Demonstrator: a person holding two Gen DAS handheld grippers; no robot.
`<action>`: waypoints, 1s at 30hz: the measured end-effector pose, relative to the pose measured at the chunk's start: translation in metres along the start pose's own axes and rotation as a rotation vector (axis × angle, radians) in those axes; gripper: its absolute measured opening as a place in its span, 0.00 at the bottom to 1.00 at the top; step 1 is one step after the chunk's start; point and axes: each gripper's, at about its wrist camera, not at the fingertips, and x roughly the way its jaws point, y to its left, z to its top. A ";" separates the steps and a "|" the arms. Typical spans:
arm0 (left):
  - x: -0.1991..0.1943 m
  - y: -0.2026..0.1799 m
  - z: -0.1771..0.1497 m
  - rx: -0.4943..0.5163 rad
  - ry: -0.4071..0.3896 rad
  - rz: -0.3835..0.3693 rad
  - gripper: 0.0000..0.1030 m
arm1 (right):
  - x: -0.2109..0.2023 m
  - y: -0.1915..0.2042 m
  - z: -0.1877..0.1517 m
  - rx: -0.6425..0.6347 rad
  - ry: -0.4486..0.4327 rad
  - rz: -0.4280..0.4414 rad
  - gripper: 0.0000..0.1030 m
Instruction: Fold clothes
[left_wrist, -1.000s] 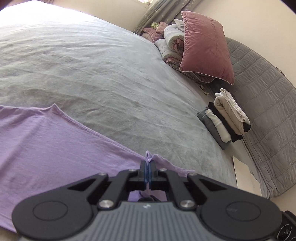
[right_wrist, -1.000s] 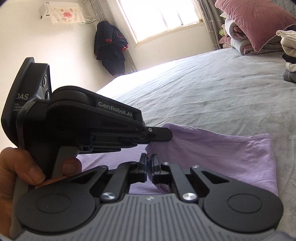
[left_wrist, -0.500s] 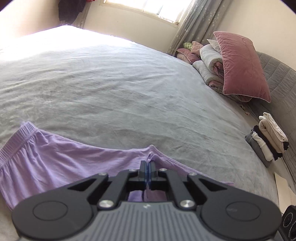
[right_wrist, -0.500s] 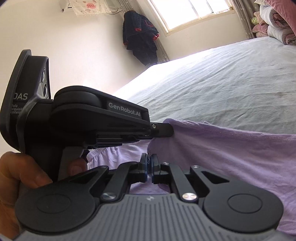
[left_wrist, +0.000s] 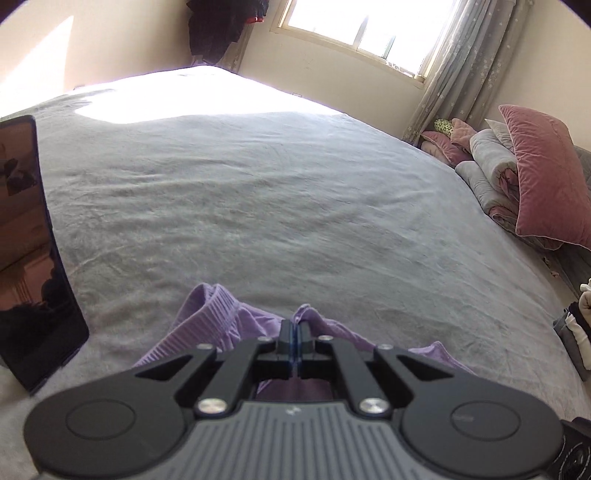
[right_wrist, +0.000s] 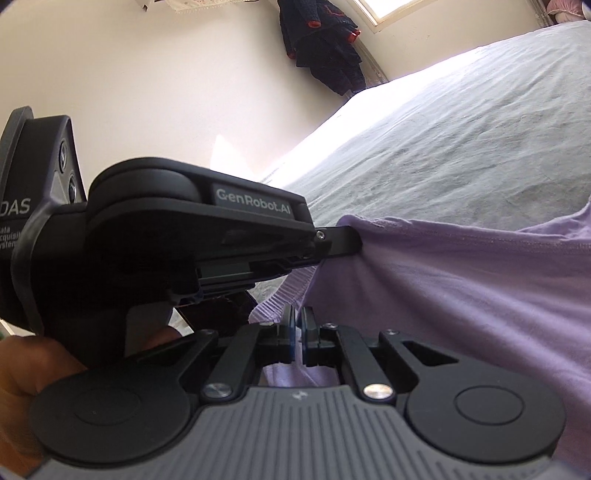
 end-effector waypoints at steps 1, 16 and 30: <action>0.002 0.004 0.001 -0.011 -0.001 0.005 0.01 | 0.004 0.000 0.001 0.006 0.005 0.004 0.04; 0.009 0.042 0.009 -0.085 -0.019 0.069 0.02 | 0.042 0.009 -0.005 0.058 0.084 0.065 0.04; -0.025 0.088 -0.016 -0.479 -0.047 -0.096 0.31 | -0.015 0.017 -0.003 -0.117 0.063 0.010 0.49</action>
